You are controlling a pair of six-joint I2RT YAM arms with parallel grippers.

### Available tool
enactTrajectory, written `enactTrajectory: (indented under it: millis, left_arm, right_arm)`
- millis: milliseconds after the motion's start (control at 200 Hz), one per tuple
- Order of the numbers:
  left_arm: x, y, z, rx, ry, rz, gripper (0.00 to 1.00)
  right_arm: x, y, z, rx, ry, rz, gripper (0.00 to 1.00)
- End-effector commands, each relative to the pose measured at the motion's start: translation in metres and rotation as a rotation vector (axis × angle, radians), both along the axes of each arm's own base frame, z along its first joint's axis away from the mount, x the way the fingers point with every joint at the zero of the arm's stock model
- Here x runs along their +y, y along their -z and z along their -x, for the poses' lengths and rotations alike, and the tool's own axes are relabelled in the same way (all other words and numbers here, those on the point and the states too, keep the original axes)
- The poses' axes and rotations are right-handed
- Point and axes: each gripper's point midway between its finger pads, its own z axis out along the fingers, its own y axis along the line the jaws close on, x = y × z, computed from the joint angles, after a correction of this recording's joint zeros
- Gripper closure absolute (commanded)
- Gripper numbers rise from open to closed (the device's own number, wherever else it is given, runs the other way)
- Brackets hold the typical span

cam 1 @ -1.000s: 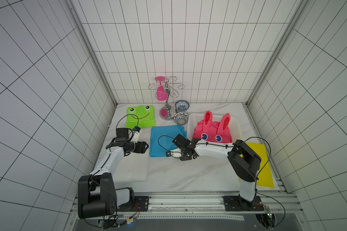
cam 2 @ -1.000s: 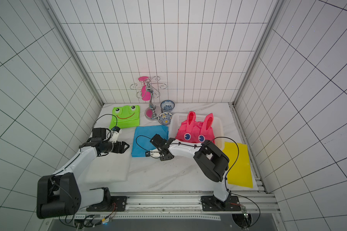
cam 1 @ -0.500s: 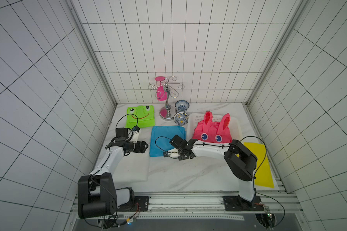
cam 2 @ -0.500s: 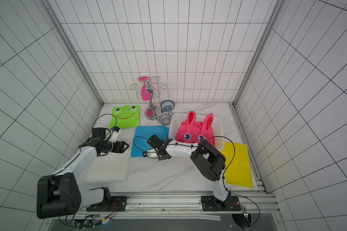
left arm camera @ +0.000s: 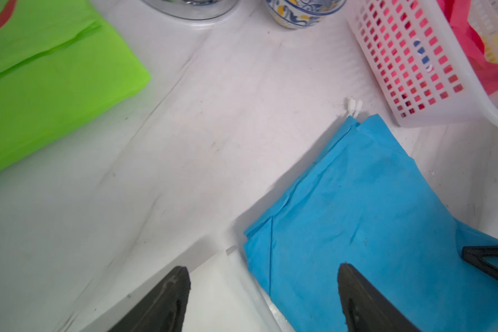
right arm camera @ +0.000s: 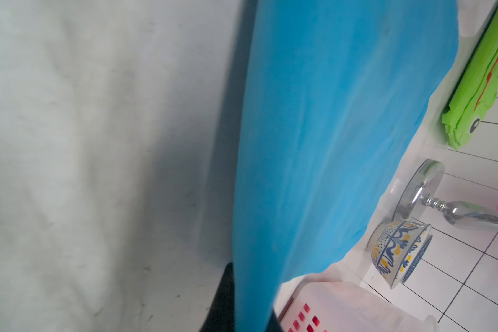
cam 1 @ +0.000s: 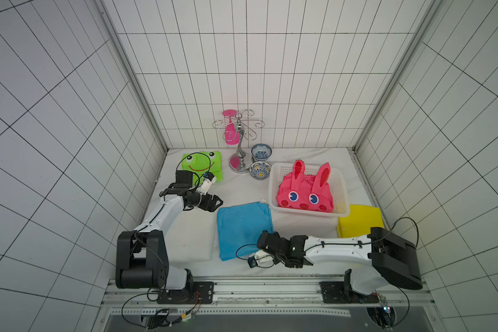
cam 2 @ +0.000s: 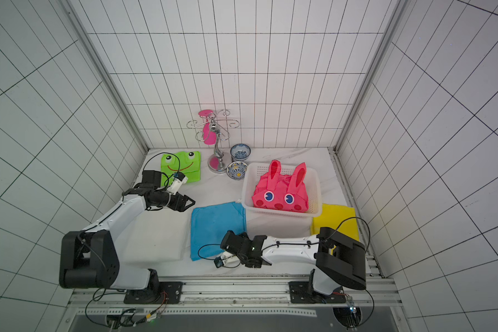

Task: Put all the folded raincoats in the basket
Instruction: Move the raincoat to the center of the board, then pick up the raincoat from the center of the board.

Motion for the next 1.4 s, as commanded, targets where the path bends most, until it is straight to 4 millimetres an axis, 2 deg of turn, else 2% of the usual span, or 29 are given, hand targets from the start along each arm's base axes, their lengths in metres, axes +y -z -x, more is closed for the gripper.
enactTrajectory:
  millis: [0,100,285,405,535,600,705,835,934,979,1079,1199,1279,1394]
  left_arm:
    - [-0.026,0.012,0.014,0.010,0.181,-0.030,0.16]
    - [-0.043,0.023,0.021,0.036,0.268,-0.036,0.14]
    - [-0.072,0.038,0.031,0.055,0.402,-0.053,0.11]
    - [-0.083,0.049,0.028,0.054,0.453,-0.104,0.11]
    - [-0.088,0.059,0.022,0.079,0.465,-0.140,0.11]
    - [-0.091,0.062,0.022,0.082,0.472,-0.148,0.11]
    - [-0.098,0.067,0.024,0.076,0.507,-0.172,0.11]
    - [-0.109,0.070,0.028,0.077,0.553,-0.171,0.11]
    - [-0.117,0.069,0.033,0.103,0.581,-0.131,0.13]
    - [-0.120,0.069,0.036,0.115,0.600,-0.117,0.14]
    - [-0.124,0.067,0.047,0.129,0.648,-0.085,0.15]
    - [-0.120,0.066,0.043,0.118,0.631,-0.110,0.16]
    - [-0.112,0.061,0.035,0.110,0.607,-0.127,0.16]
    - [-0.098,0.045,0.023,0.094,0.564,-0.097,0.15]
  right_arm:
    - [-0.019,0.000,0.005,0.011,0.067,-0.002,0.76]
    - [-0.028,-0.007,0.011,0.051,0.117,-0.023,0.68]
    - [-0.023,-0.046,0.015,0.111,0.197,-0.229,0.60]
    - [-0.017,-0.074,0.008,0.157,0.323,-0.418,0.31]
    - [-0.020,-0.078,0.022,0.297,0.385,-0.470,0.30]
    - [-0.021,-0.083,0.019,0.343,0.455,-0.511,0.27]
    - [-0.024,-0.096,-0.002,0.429,0.681,-0.632,0.28]
    - [-0.039,-0.108,-0.038,0.565,1.113,-0.829,0.32]
    - [-0.050,-0.093,-0.048,0.772,1.458,-0.925,0.38]
    - [-0.044,-0.087,-0.045,0.876,1.518,-0.954,0.40]
    - [-0.042,-0.072,-0.048,0.956,1.673,-1.058,0.38]
    - [-0.034,-0.058,-0.054,1.017,1.782,-1.139,0.37]
    - [-0.025,-0.045,-0.054,1.014,1.840,-1.108,0.37]
    - [-0.016,-0.015,-0.051,1.019,1.906,-1.032,0.37]
